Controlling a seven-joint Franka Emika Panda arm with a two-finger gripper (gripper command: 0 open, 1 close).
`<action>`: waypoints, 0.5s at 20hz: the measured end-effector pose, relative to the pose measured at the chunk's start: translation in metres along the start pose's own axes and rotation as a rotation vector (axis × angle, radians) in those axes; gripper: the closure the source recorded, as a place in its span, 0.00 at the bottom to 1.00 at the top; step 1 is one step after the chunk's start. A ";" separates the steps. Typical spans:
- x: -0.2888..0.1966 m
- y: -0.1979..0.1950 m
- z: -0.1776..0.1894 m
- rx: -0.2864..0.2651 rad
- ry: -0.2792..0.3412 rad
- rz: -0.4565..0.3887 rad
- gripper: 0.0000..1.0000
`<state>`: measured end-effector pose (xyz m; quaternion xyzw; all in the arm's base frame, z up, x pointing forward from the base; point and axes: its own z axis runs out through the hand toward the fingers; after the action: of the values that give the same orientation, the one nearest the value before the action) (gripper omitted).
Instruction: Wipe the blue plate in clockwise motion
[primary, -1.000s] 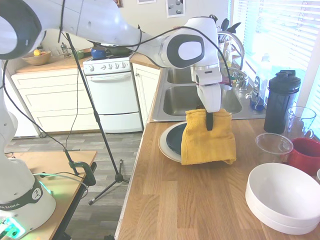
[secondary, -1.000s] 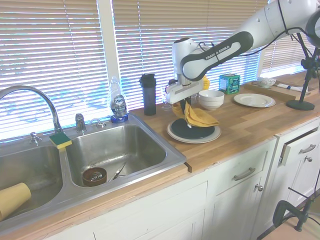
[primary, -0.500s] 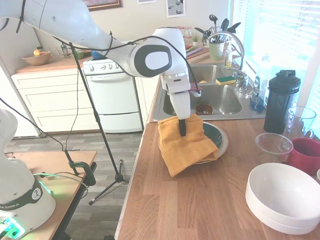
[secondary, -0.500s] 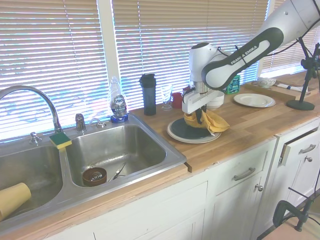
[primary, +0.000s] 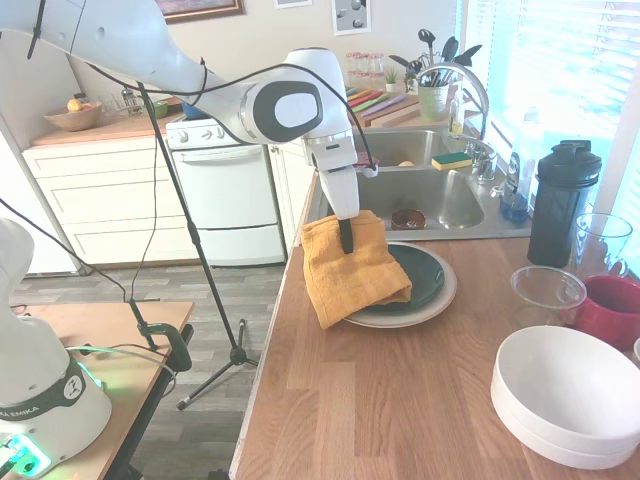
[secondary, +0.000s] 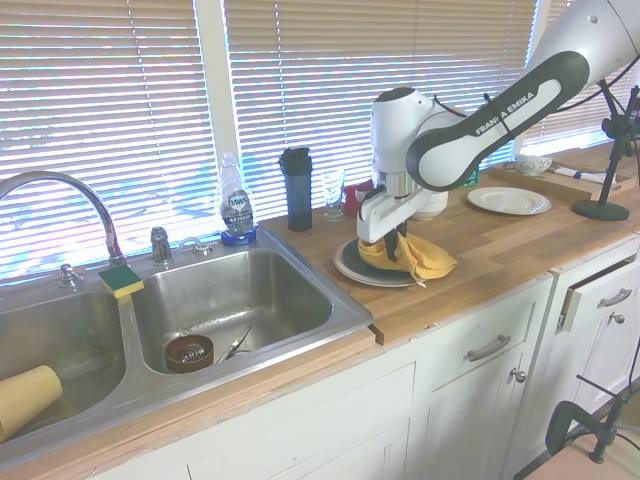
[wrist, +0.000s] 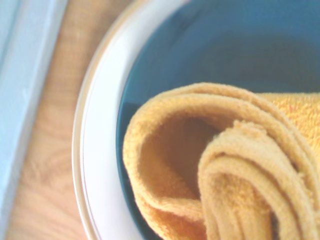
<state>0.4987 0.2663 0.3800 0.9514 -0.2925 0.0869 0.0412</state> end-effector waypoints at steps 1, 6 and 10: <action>0.005 0.001 -0.006 0.010 -0.005 0.010 1.00; 0.032 0.019 -0.048 0.052 -0.020 0.048 1.00; 0.046 0.039 -0.086 0.079 -0.021 0.062 1.00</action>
<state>0.5015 0.2200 0.4739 0.9437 -0.3185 0.0897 -0.0024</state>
